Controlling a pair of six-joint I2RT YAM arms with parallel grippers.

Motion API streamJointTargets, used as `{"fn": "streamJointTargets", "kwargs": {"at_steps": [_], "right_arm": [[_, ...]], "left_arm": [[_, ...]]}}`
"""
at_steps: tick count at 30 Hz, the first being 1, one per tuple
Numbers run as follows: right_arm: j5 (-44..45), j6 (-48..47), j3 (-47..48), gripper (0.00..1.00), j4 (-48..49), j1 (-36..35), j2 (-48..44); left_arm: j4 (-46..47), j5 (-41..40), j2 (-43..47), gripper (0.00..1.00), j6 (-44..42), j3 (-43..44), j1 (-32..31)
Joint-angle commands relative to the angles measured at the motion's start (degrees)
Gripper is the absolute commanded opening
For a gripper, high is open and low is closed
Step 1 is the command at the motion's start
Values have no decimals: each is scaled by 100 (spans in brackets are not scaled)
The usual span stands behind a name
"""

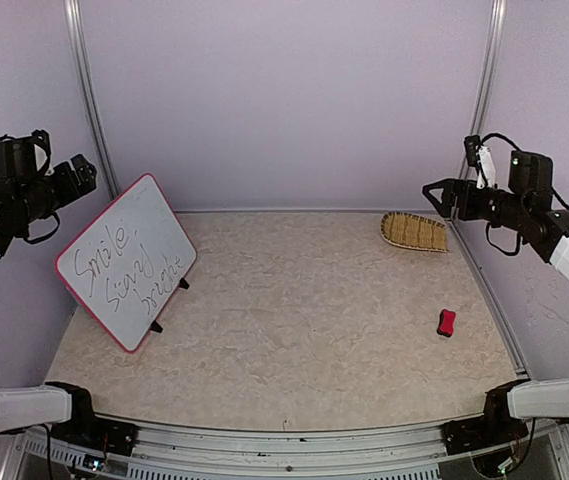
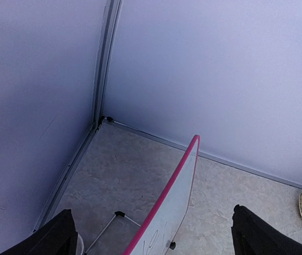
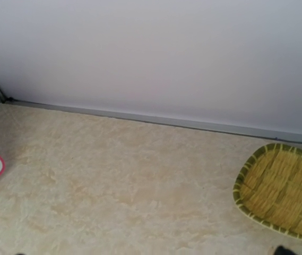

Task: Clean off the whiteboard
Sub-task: Move the whiteboard to the center of the board.

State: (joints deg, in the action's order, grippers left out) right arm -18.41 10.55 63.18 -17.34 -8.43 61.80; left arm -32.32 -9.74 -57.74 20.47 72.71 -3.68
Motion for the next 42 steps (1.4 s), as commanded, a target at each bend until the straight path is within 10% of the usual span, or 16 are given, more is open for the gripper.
{"fn": "streamJointTargets", "kwargs": {"at_steps": [1,17,42], "right_arm": [[-149,121,-186,100,90,69,19],[-536,166,-317,100,265,8,331],[-16,-578,310,100,674,-2177,2371]], "left_arm": [[-193,292,-169,99,37,121,230],[152,451,-183,93,269,-617,406],[60,541,-26,89,227,-317,65]]}}
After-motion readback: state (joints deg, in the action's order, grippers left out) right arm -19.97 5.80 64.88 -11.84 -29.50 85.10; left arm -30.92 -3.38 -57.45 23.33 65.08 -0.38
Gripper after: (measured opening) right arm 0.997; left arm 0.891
